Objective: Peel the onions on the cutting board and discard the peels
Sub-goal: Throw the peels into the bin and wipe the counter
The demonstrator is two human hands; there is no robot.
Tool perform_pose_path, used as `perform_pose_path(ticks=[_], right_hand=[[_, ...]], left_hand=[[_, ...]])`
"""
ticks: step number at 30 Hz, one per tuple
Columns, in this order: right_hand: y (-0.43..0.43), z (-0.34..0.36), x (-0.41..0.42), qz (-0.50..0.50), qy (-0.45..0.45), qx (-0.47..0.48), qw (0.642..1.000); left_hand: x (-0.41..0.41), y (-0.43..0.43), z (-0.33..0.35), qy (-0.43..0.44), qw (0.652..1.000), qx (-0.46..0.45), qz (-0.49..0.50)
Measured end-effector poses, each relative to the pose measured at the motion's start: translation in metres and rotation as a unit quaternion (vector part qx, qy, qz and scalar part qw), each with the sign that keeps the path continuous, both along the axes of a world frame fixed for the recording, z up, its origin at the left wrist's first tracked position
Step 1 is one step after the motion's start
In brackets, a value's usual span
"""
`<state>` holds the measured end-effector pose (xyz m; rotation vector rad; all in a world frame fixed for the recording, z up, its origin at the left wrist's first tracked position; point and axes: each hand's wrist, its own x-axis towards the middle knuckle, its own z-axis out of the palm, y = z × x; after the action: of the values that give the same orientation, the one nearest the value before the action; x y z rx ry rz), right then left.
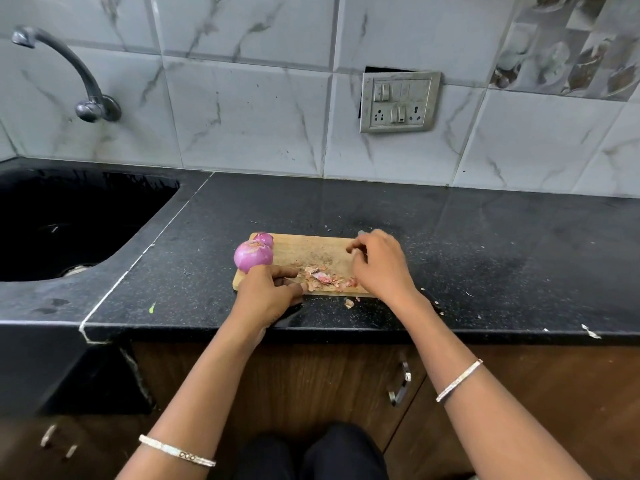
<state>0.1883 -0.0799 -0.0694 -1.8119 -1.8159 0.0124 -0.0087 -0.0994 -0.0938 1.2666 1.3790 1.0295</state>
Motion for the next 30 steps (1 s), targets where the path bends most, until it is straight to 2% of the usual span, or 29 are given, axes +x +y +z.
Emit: perform_pose_path(ticks=[4,7,9,12,15,17,20,24,26,28,30], right_hand=[[-0.003,0.002,-0.025,0.163,0.017,-0.123,0.979],[-0.007,-0.012,-0.035,0.219,-0.032,-0.129,0.967],[-0.011,-0.017,-0.036,0.239,-0.031,-0.11,0.964],[-0.021,-0.015,-0.027,0.251,0.022,-0.091,0.963],[-0.028,-0.009,-0.006,0.216,0.096,-0.036,0.971],[-0.026,-0.007,0.007,0.174,0.105,-0.018,0.979],[-0.021,-0.013,0.014,0.141,0.039,-0.077,0.986],[-0.025,-0.025,-0.006,0.191,-0.053,-0.132,0.971],[-0.029,-0.027,-0.019,0.236,-0.038,-0.125,0.963],[-0.033,-0.029,-0.023,0.273,0.03,-0.112,0.955],[-0.033,-0.027,-0.019,0.266,0.104,-0.081,0.955]], left_hand=[[-0.003,-0.015,0.004,-0.146,0.988,-0.042,0.006],[-0.004,-0.026,0.006,-0.211,0.975,-0.07,0.013],[-0.007,-0.032,0.007,-0.234,0.968,-0.088,0.018],[-0.01,-0.039,0.008,-0.261,0.959,-0.104,0.018],[-0.011,-0.045,0.007,-0.289,0.95,-0.12,0.007],[-0.011,-0.049,0.006,-0.315,0.938,-0.141,-0.012],[-0.009,-0.055,0.003,-0.356,0.912,-0.195,-0.053],[-0.003,-0.062,-0.006,-0.397,0.868,-0.277,-0.111],[-0.002,-0.063,-0.013,-0.422,0.84,-0.315,-0.133],[-0.003,-0.065,-0.02,-0.446,0.813,-0.345,-0.147],[-0.004,-0.065,-0.03,-0.464,0.792,-0.366,-0.154]])
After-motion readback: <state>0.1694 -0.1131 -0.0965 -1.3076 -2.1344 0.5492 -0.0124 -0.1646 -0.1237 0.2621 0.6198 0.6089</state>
